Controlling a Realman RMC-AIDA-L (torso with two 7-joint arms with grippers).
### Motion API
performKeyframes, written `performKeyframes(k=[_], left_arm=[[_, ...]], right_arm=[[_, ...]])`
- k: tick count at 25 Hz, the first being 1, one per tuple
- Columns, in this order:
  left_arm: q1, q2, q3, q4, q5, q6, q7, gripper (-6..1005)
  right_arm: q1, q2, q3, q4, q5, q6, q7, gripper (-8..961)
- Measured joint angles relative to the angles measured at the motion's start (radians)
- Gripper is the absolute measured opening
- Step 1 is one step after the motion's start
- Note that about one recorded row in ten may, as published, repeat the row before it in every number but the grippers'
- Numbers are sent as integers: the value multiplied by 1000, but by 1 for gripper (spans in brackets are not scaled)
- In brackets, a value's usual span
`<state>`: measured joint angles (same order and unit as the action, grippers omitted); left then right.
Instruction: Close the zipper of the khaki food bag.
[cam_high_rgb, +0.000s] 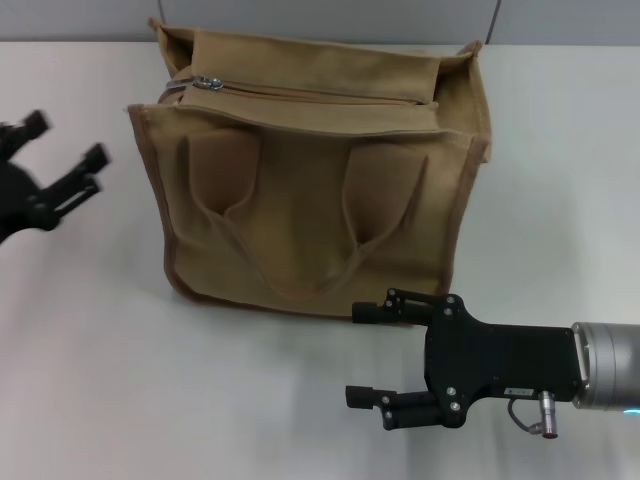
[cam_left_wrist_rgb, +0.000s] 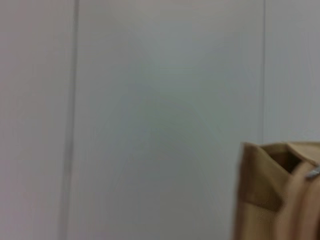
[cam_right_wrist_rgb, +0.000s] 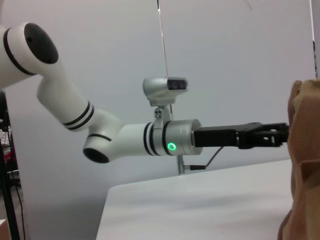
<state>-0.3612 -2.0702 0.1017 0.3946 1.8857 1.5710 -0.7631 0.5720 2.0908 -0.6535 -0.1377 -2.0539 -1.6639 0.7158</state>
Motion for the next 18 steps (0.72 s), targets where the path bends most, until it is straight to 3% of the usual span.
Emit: performKeyframes(k=[3,5,18], left_arm=[[-41,-2,101,-16,17,-19,-1,831],[-48,-2,115,-19,12,-19,-1,831],[-106,-8,116,-94,-122,-64,2,830]], right_arm=[[5,0,0,9,0,11,-1,815],[5,0,0,10,0,12,-1,815],[6,0,2,40,0,15,-23,814]])
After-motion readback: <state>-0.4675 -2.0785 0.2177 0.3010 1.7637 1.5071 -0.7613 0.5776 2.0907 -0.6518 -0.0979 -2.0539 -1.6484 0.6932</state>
